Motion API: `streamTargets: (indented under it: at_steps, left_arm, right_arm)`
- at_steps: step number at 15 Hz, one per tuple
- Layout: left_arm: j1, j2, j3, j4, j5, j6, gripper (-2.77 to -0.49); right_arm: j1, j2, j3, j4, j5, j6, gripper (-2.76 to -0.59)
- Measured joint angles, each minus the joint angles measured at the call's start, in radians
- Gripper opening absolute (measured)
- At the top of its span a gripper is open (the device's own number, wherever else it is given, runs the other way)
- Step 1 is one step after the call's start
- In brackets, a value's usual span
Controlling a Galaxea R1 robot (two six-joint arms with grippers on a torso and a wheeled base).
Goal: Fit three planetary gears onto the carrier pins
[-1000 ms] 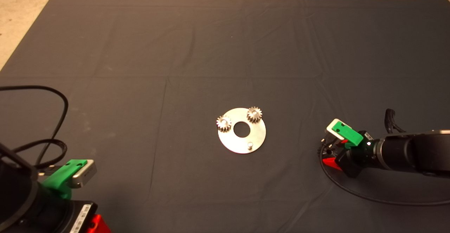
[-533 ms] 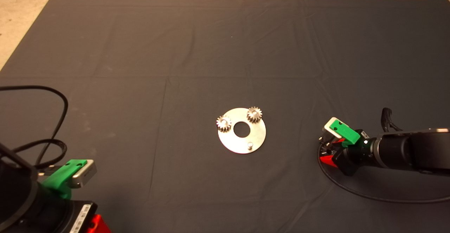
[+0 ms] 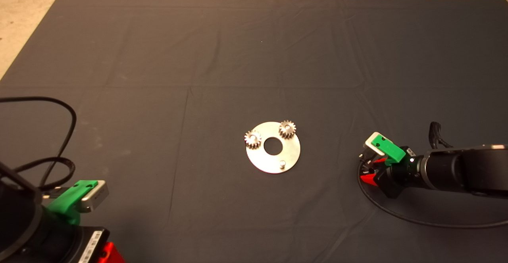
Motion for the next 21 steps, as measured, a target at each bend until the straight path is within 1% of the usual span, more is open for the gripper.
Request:
streamTargets:
  at_steps: [1, 9, 14, 16, 17, 18, 21]
  left_arm:
    - [0.000, 0.000, 0.000, 0.000, 0.000, 0.000, -0.93]
    - [0.000, 0.000, 0.000, -0.001, 0.000, 0.000, -0.93]
    - [0.000, 0.000, 0.000, -0.001, 0.000, 0.000, -0.93]
    - [0.000, 0.000, 0.000, -0.002, 0.000, 0.000, -0.93]
    - [0.000, 0.000, 0.000, -0.002, 0.000, 0.000, -0.93]
    - [0.000, 0.000, 0.000, -0.002, 0.000, 0.000, -0.93]
    - [0.000, 0.000, 0.000, -0.002, 0.000, 0.000, -0.93]
  right_arm:
    - [-0.003, 0.000, 0.000, 0.000, 0.003, 0.003, -2.19]
    - [-0.006, 0.000, 0.000, -0.004, 0.003, 0.007, -2.24]
    - [-0.010, 0.000, 0.005, -0.014, 0.000, 0.017, -2.29]
    - [-0.015, 0.000, 0.027, -0.014, -0.009, 0.017, -2.30]
    - [-0.017, 0.000, 0.047, -0.014, -0.009, 0.018, -2.30]
    - [-0.016, 0.000, 0.059, -0.014, -0.005, 0.018, -2.33]
    - [-0.013, 0.000, 0.087, -0.014, -0.014, 0.018, -2.33]
